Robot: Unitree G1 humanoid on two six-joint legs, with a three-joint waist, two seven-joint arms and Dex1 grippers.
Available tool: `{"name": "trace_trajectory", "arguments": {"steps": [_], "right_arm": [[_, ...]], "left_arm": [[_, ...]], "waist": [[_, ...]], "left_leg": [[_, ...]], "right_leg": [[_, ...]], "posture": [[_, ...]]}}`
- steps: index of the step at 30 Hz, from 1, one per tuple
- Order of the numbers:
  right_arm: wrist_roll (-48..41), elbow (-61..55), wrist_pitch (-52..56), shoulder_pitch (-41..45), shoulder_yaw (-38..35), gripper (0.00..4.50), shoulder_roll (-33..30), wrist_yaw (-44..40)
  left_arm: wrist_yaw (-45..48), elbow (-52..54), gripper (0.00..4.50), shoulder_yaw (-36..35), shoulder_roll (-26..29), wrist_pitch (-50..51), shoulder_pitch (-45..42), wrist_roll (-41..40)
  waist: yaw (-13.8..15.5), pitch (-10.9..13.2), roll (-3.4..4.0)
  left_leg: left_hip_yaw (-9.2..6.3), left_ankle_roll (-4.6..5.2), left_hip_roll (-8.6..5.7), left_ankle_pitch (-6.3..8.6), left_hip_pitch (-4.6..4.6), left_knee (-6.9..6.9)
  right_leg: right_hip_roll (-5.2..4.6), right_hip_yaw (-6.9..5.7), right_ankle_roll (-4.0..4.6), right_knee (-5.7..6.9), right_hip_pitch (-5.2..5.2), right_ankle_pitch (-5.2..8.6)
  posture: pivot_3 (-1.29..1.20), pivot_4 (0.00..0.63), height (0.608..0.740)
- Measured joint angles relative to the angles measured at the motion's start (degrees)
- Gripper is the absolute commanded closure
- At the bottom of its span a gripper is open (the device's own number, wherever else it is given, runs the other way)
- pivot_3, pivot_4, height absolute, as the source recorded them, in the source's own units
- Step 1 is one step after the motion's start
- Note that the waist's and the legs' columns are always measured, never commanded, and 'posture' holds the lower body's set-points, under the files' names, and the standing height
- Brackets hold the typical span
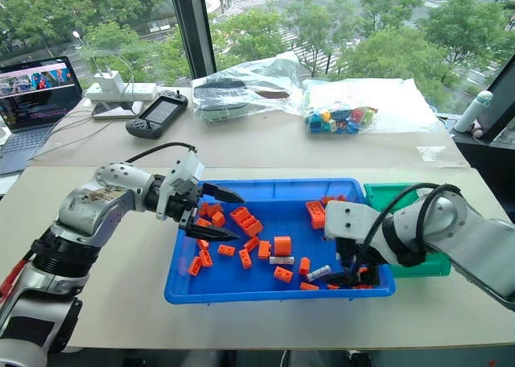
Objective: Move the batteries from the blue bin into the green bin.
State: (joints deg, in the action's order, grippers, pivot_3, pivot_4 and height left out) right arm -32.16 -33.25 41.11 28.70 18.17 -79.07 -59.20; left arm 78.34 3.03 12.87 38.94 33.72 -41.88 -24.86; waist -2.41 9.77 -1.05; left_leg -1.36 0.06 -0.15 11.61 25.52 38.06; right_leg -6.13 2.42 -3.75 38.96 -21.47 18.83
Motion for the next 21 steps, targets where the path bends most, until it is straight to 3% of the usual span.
{"name": "trace_trajectory", "arguments": {"steps": [1, 3, 21], "right_arm": [[0.54, 0.67, -0.26, -0.04, -0.02, 0.71, 0.45, -0.53], [2.50, 1.75, -1.22, -0.91, -0.01, 1.33, 0.73, -2.59], [16.62, 5.60, -4.31, -3.77, 2.11, 1.33, 11.45, -7.03]], "left_arm": [[0.00, 0.01, 0.00, 0.00, 0.00, 0.00, 0.05, 0.00], [-0.06, 0.02, 0.00, -0.02, 0.04, 0.00, 0.14, 0.01], [-0.68, 0.13, 0.00, -0.27, 0.27, -0.42, 0.67, 0.40]], "waist": [[0.00, 0.00, 0.00], [0.09, 0.00, 0.00], [0.29, 0.00, -0.01]], "left_leg": [[0.00, 0.00, 0.00, 0.00, 0.00, 0.00], [-0.01, 0.00, 0.00, 0.00, 0.00, 0.00], [-0.04, 0.00, -0.02, 0.00, -0.01, 0.07]], "right_leg": [[0.00, 0.00, 0.00, 0.00, 0.00, 0.00], [0.00, -0.01, 0.00, 0.01, 0.00, 0.00], [0.01, -0.03, 0.00, 0.00, 0.08, 0.00]], "posture": [[0.00, 0.150, 0.732], [0.00, 0.150, 0.732], [0.00, 0.150, 0.732]]}}
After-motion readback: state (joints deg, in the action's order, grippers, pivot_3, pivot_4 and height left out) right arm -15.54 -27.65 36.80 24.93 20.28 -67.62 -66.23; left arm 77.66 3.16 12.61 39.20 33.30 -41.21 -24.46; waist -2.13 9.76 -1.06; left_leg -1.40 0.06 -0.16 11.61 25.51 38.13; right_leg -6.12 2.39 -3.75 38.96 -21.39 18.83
